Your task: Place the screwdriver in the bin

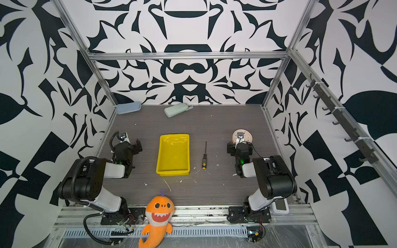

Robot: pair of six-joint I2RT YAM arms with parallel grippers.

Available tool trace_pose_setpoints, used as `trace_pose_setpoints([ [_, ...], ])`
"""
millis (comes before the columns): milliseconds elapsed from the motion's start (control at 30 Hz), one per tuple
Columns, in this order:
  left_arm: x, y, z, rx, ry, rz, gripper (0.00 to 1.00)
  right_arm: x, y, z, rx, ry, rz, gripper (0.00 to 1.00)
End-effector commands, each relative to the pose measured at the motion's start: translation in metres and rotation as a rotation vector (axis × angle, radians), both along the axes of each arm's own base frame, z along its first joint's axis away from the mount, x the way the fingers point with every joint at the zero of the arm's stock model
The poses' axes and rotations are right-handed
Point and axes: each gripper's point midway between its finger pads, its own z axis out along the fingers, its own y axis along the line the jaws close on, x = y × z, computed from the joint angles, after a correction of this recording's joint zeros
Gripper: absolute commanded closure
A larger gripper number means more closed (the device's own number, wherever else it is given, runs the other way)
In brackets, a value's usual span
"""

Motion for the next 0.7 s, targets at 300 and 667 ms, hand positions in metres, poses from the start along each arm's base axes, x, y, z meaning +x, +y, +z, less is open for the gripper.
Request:
trace_pose_setpoints([
  [300, 0.006, 0.001, 0.012, -0.009, -0.038, 0.003, 0.01, 0.006, 0.014, 0.014, 0.021, -0.047, 0.084, 0.0],
  [667, 0.006, 0.001, 0.011, -0.009, -0.037, 0.003, 0.01, 0.007, 0.016, 0.014, 0.018, -0.042, 0.095, 0.0],
])
